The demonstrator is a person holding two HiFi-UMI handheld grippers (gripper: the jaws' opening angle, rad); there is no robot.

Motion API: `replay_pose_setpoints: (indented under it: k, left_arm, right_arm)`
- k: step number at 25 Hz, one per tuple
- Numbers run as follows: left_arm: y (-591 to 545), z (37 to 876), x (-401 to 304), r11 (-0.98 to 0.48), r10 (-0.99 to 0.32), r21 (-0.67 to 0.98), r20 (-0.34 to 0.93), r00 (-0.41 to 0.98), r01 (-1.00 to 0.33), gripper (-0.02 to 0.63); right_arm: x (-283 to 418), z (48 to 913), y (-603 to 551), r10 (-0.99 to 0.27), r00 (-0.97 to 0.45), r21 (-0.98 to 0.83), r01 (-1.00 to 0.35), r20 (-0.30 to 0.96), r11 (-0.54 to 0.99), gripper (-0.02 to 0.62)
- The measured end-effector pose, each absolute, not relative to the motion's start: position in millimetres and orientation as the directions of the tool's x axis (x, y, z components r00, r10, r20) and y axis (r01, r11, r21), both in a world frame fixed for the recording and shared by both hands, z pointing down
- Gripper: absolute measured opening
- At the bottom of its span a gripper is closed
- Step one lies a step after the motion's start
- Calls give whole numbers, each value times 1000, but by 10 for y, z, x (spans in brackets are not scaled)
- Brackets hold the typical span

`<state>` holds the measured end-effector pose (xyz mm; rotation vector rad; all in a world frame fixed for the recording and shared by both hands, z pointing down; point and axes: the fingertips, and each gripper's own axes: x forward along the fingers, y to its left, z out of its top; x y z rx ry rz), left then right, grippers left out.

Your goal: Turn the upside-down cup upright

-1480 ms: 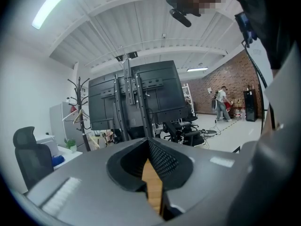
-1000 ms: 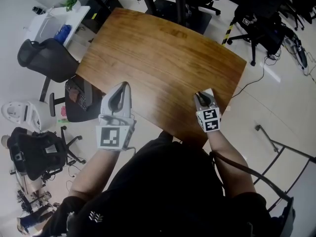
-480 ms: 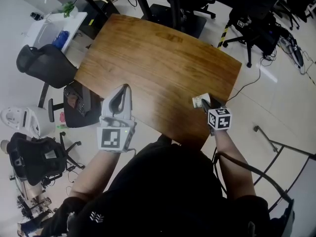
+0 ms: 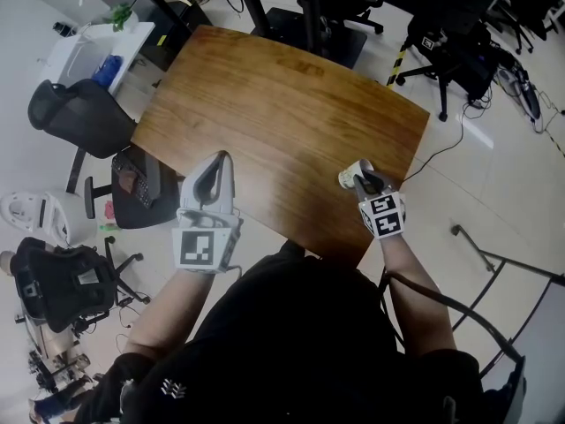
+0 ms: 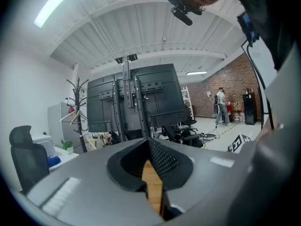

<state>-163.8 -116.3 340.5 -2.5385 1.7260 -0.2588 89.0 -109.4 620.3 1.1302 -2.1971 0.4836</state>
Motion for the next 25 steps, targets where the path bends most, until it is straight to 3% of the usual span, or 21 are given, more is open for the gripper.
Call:
replay_pose_setpoints:
  k: [2,9,16,25]
  left_arm:
    - [-1161,3407,-1627,-374,-927,-145,101,362,-916,0]
    - [-1159,3407,-1577,-376,-926,-143,102,364,-916,0]
    - [-1185,3480,-1541,-392,-919,-147,112,379,-908,0]
    - [-1288,3773,-1294,-474,-878,-126,145,456,-872,0]
  right_arm:
    - [825,6161,-1076,-590,-445,-2,-799,674,601,26]
    - [747,6270,-1012,-550,-439,21,-768,710,640,21]
    - [620,6359,-981,-509,-444,5,-750,737,661,28]
    - [665,6070,-999,-579,-437,35,-777,688,628,81]
